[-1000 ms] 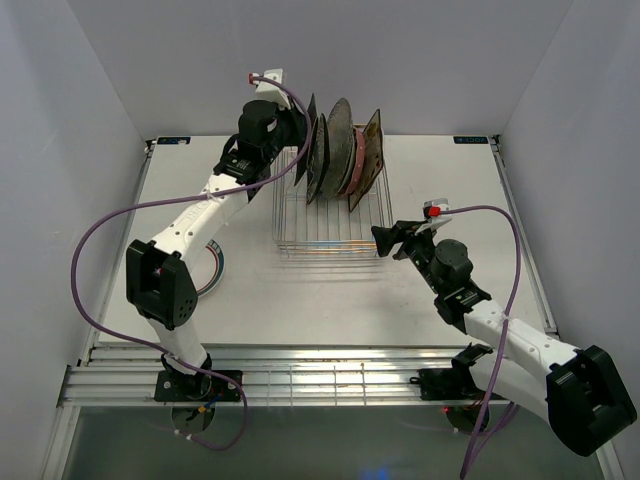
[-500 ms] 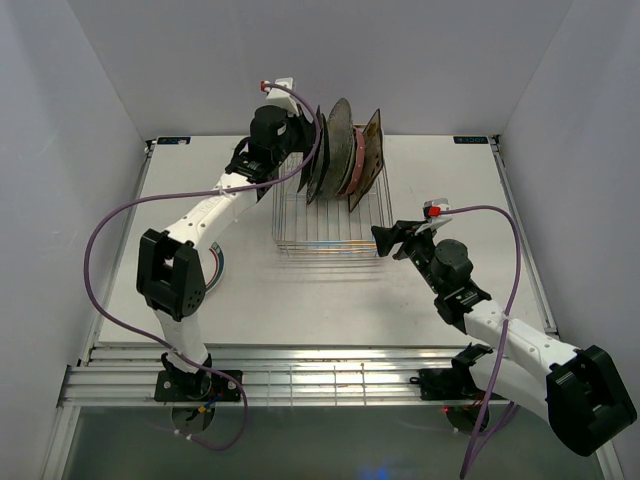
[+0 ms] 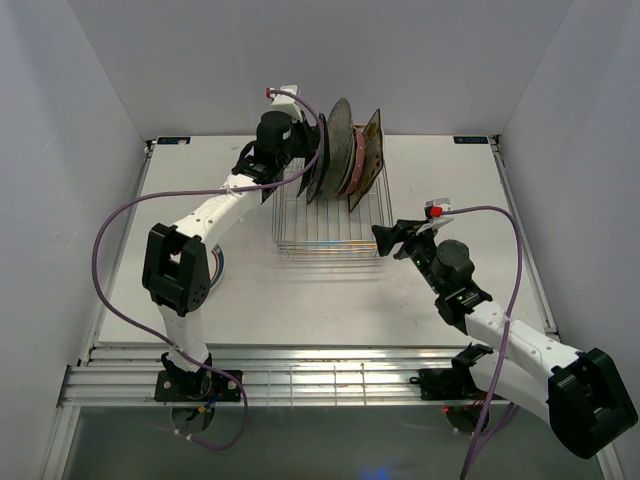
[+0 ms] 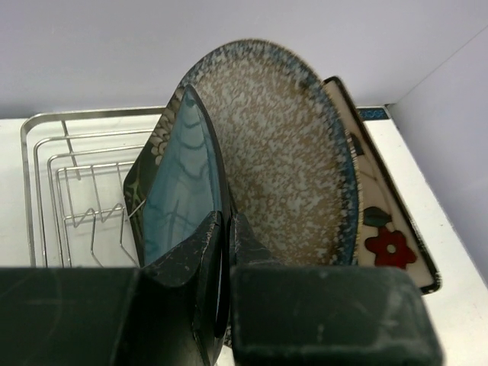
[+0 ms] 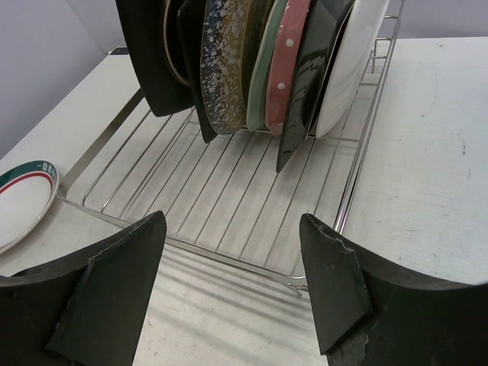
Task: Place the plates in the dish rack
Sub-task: Insert the plate into the dish rack.
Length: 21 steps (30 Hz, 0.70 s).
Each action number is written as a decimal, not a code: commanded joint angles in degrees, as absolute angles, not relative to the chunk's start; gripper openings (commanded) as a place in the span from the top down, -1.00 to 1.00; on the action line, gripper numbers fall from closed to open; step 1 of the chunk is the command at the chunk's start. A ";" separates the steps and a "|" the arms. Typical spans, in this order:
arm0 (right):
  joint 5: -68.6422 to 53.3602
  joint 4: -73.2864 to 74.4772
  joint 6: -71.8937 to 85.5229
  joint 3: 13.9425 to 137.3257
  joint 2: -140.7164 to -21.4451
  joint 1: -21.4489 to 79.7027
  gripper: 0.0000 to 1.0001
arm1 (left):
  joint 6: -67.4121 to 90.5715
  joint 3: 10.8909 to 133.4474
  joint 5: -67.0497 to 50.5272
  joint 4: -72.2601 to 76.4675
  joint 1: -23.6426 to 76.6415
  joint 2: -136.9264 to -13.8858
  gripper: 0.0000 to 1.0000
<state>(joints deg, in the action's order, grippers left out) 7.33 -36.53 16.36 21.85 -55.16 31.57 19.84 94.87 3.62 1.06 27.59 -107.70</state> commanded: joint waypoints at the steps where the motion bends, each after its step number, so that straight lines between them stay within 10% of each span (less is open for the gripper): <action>1: 8.00 -39.46 16.44 22.15 -53.96 31.46 -0.53 | 20.30 94.66 3.52 8.09 27.95 -105.64 1.00; 21: 8.17 -39.20 16.35 21.80 -53.00 31.46 -0.53 | 15.29 87.98 5.01 11.95 27.95 -107.14 1.00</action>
<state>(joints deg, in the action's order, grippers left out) 7.38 -36.53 16.34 21.85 -53.98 31.57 16.21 88.38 5.80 5.80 27.57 -110.24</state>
